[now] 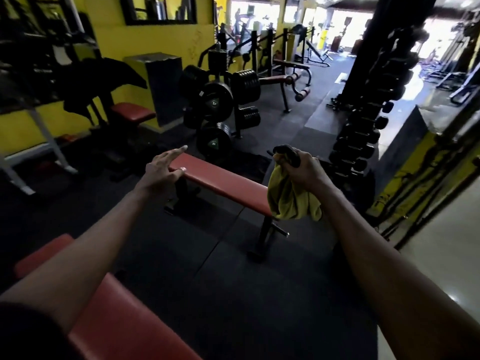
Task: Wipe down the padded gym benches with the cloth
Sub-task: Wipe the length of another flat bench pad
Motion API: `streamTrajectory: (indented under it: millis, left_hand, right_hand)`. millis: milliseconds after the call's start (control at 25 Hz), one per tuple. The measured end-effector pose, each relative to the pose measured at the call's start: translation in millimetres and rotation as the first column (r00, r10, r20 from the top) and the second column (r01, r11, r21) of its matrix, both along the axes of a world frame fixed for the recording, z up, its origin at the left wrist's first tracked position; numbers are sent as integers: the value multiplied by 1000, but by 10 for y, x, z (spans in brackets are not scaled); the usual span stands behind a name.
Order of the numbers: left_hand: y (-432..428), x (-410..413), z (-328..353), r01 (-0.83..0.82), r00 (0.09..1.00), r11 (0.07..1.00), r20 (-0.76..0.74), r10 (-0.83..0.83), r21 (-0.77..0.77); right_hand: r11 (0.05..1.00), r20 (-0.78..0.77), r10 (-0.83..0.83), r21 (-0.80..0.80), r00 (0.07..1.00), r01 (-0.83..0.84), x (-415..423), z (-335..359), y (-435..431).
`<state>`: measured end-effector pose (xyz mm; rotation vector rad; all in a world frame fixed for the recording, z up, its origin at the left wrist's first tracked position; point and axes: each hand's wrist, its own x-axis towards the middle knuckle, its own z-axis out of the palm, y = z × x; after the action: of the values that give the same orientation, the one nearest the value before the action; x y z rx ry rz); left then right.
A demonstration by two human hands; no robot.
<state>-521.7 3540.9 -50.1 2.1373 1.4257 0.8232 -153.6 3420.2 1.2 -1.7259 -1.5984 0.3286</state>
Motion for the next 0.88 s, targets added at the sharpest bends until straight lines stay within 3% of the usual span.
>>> streamTrajectory:
  millis: [200,400,640,880]
  left_hand:
    - [682,156,0,-116,993,993,11,116,-37]
    - [1340,222,68,-194,981,981,-36,193,-28]
    - [2364,56,-46,-295,955,951,12,297,-87]
    - [3352,-124,-192,-398,916,913,6,400,-92]
  right_hand:
    - [994,55,111,-25,992,-110,210,152,1077]
    - [982,21,189,10,982,-189,313,263,2146]
    - [948,-47,318,-4,947,-319,301,114,3642]
    - [900,-73,422,-85,904,-427,-52,-85,5135]
